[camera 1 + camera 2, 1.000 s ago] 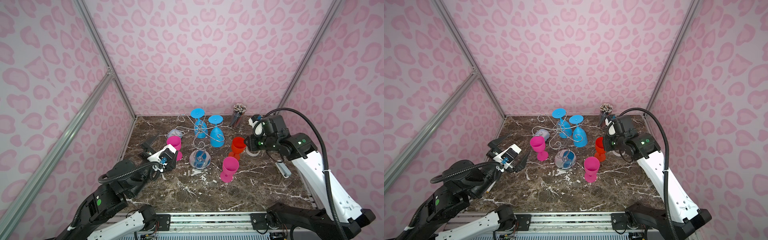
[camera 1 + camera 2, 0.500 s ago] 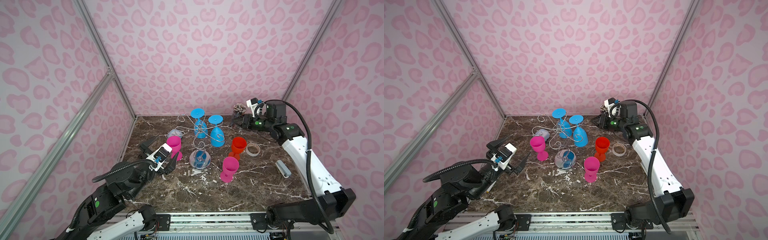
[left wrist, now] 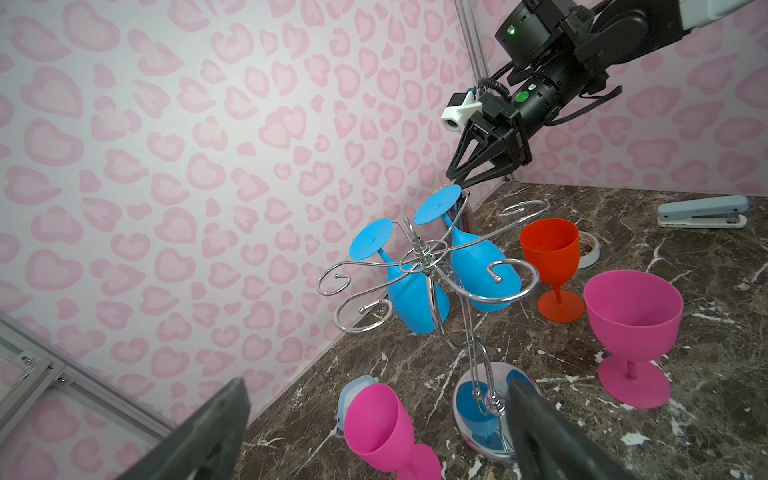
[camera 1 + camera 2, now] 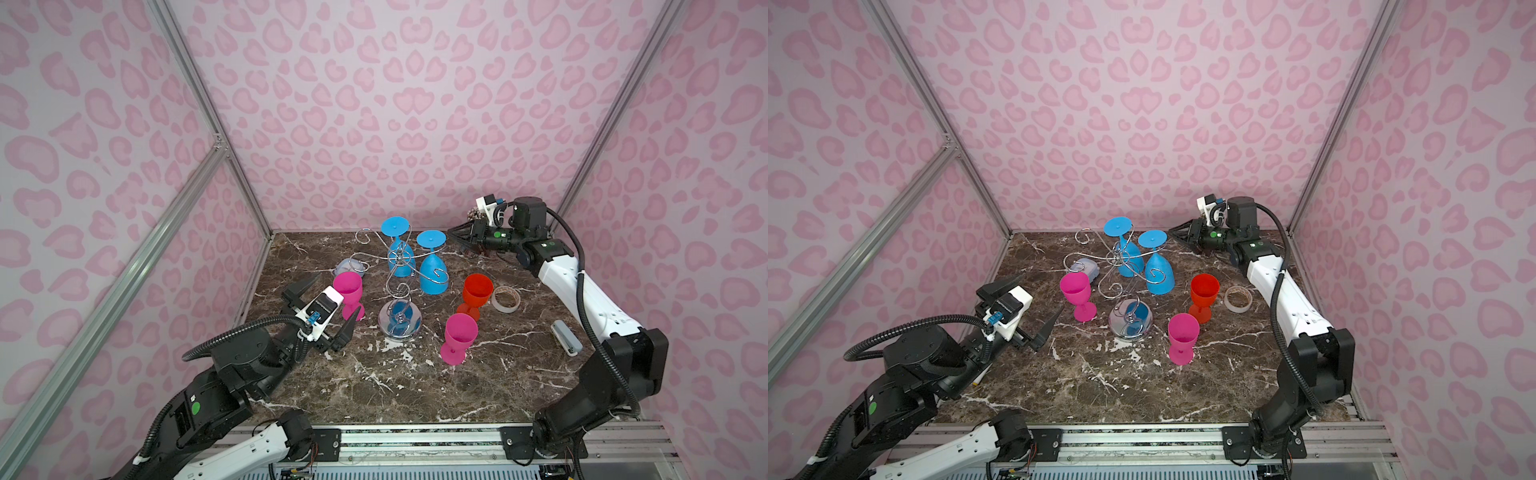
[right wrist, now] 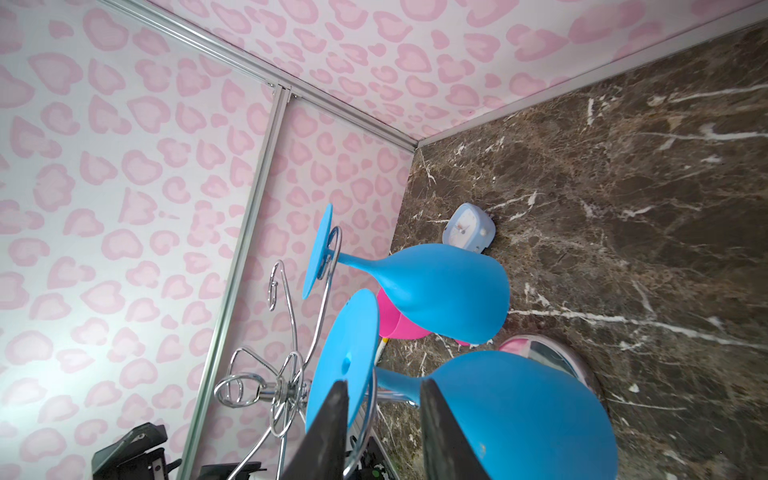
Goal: Take the wine glass off the wine glass rack
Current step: 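Move the right gripper to the blue glass base on the rack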
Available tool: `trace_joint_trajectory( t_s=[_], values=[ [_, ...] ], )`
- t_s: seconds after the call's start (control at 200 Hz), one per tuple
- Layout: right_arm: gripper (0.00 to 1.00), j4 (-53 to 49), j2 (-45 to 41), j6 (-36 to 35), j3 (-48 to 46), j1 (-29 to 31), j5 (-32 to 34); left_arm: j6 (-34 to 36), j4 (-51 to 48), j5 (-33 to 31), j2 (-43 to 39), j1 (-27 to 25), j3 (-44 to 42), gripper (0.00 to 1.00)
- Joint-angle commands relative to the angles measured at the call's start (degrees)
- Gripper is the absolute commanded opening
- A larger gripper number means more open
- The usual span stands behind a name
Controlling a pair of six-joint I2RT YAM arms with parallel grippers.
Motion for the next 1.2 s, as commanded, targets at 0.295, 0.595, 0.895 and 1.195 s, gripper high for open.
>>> trace_joint_trajectory(
  t_s=[0.295,0.595,0.895,1.195],
  values=[
    [0.31,8.62,1.43,6.45,-0.37,-0.03,-3.70,-1.44,-0.55,0.22,-0.94,0.01,0.05,0.97],
    [0.31,8.40,2.62,6.45,-0.37,0.54,-4.40,-1.60,-0.62,0.37,-0.84,0.01,0.04,0.97],
    [0.30,8.51,4.34,6.58,0.75,1.69,-5.28,-1.61,-0.90,0.24,-0.72,0.02,0.39,0.97],
    [0.27,8.58,5.05,6.59,1.20,2.40,-5.78,-0.82,-0.81,-0.33,-0.50,0.04,0.31,0.97]
  ],
)
